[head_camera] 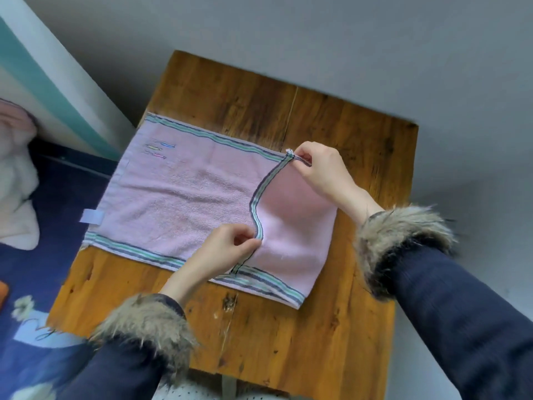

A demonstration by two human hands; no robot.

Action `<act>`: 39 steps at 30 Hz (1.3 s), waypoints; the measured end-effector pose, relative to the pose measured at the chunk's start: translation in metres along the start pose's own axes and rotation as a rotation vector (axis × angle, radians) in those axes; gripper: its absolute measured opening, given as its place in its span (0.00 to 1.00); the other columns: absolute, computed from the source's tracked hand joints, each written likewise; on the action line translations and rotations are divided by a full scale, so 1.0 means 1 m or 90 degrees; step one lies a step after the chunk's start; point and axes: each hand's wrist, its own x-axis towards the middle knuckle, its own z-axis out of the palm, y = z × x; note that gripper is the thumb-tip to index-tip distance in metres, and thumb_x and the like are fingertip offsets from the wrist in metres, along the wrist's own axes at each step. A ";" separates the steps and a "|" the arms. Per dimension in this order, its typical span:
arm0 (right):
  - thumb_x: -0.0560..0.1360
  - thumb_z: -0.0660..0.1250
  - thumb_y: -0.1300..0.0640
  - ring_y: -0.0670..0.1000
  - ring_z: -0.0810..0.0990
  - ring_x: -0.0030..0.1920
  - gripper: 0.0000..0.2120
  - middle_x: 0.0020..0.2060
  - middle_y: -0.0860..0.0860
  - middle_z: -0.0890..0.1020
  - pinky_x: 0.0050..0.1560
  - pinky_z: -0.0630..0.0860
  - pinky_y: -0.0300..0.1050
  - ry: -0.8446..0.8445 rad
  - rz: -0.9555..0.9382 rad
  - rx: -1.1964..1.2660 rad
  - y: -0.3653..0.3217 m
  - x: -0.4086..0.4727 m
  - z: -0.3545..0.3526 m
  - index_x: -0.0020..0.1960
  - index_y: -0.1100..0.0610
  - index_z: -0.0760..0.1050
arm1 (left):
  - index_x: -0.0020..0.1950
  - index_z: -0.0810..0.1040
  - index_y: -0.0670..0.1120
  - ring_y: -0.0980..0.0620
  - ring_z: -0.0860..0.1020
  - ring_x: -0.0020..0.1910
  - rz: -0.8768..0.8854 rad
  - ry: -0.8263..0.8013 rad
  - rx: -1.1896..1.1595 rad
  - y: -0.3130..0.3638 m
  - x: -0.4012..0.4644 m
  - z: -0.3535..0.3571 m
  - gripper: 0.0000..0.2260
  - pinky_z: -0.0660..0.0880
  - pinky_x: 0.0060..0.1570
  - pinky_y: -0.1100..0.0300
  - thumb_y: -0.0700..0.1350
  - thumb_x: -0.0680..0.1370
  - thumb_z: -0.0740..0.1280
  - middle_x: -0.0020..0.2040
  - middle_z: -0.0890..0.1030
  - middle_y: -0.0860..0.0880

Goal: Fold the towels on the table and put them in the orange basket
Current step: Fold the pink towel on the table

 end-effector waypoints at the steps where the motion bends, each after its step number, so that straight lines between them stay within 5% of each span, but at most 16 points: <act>1: 0.76 0.64 0.55 0.54 0.76 0.46 0.07 0.44 0.53 0.79 0.47 0.72 0.50 -0.001 -0.007 0.017 -0.011 0.000 -0.003 0.48 0.58 0.77 | 0.39 0.77 0.39 0.56 0.70 0.33 0.009 0.012 -0.022 0.005 -0.003 -0.012 0.15 0.66 0.37 0.60 0.52 0.71 0.67 0.32 0.74 0.50; 5: 0.76 0.65 0.53 0.49 0.72 0.40 0.07 0.38 0.47 0.75 0.42 0.65 0.41 0.000 -0.041 0.063 -0.063 0.009 -0.009 0.45 0.57 0.78 | 0.37 0.77 0.42 0.61 0.71 0.32 0.031 0.051 -0.096 0.021 -0.020 -0.061 0.07 0.67 0.35 0.68 0.39 0.75 0.68 0.31 0.74 0.55; 10: 0.75 0.66 0.54 0.47 0.72 0.38 0.08 0.36 0.46 0.76 0.39 0.62 0.34 0.017 -0.101 0.097 -0.129 0.036 -0.005 0.45 0.58 0.79 | 0.34 0.73 0.43 0.59 0.68 0.30 0.042 0.097 -0.166 0.019 -0.049 -0.121 0.05 0.64 0.32 0.70 0.43 0.69 0.66 0.30 0.71 0.53; 15: 0.75 0.67 0.53 0.45 0.71 0.36 0.07 0.33 0.44 0.75 0.35 0.63 0.32 0.019 -0.118 0.142 -0.179 0.071 0.020 0.45 0.57 0.79 | 0.29 0.68 0.45 0.60 0.62 0.25 0.001 0.215 -0.188 -0.014 -0.062 -0.174 0.15 0.60 0.26 0.71 0.34 0.74 0.64 0.25 0.66 0.56; 20: 0.76 0.66 0.53 0.47 0.73 0.40 0.08 0.38 0.46 0.77 0.42 0.66 0.39 -0.011 -0.083 0.101 -0.202 0.112 0.072 0.48 0.57 0.79 | 0.37 0.74 0.44 0.54 0.69 0.31 -0.151 0.327 -0.116 -0.077 -0.042 -0.202 0.08 0.65 0.33 0.62 0.42 0.75 0.64 0.31 0.73 0.50; 23: 0.76 0.64 0.54 0.52 0.76 0.55 0.15 0.54 0.52 0.78 0.58 0.70 0.44 -0.073 -0.037 0.053 -0.199 0.131 0.106 0.61 0.57 0.74 | 0.47 0.77 0.45 0.48 0.76 0.46 -0.232 0.365 -0.038 -0.118 -0.024 -0.206 0.05 0.69 0.43 0.57 0.44 0.77 0.63 0.45 0.80 0.47; 27: 0.77 0.62 0.56 0.57 0.64 0.69 0.26 0.70 0.59 0.66 0.69 0.60 0.48 -0.131 -0.007 -0.065 -0.171 0.123 0.142 0.72 0.60 0.60 | 0.65 0.70 0.47 0.43 0.71 0.62 -0.307 0.355 0.063 -0.151 -0.012 -0.196 0.17 0.69 0.58 0.48 0.47 0.77 0.61 0.63 0.73 0.45; 32: 0.76 0.63 0.48 0.58 0.54 0.74 0.33 0.75 0.57 0.54 0.71 0.58 0.56 -0.220 0.032 -0.245 -0.120 0.087 0.165 0.75 0.55 0.53 | 0.75 0.55 0.45 0.45 0.62 0.71 -0.247 0.305 0.219 -0.153 -0.017 -0.168 0.30 0.61 0.66 0.47 0.54 0.77 0.62 0.74 0.62 0.46; 35: 0.74 0.61 0.39 0.54 0.41 0.76 0.39 0.77 0.50 0.42 0.71 0.49 0.64 -0.289 0.061 -0.285 -0.102 0.073 0.167 0.76 0.46 0.43 | 0.75 0.56 0.44 0.45 0.64 0.70 -0.198 0.330 0.279 -0.158 -0.015 -0.163 0.32 0.61 0.66 0.50 0.54 0.76 0.65 0.72 0.65 0.46; 39: 0.73 0.61 0.35 0.51 0.36 0.75 0.41 0.76 0.46 0.38 0.69 0.45 0.71 -0.282 0.101 -0.245 -0.096 0.070 0.168 0.75 0.42 0.39 | 0.74 0.59 0.40 0.42 0.65 0.70 -0.157 0.308 0.366 -0.158 0.000 -0.167 0.33 0.61 0.68 0.47 0.52 0.75 0.67 0.71 0.66 0.42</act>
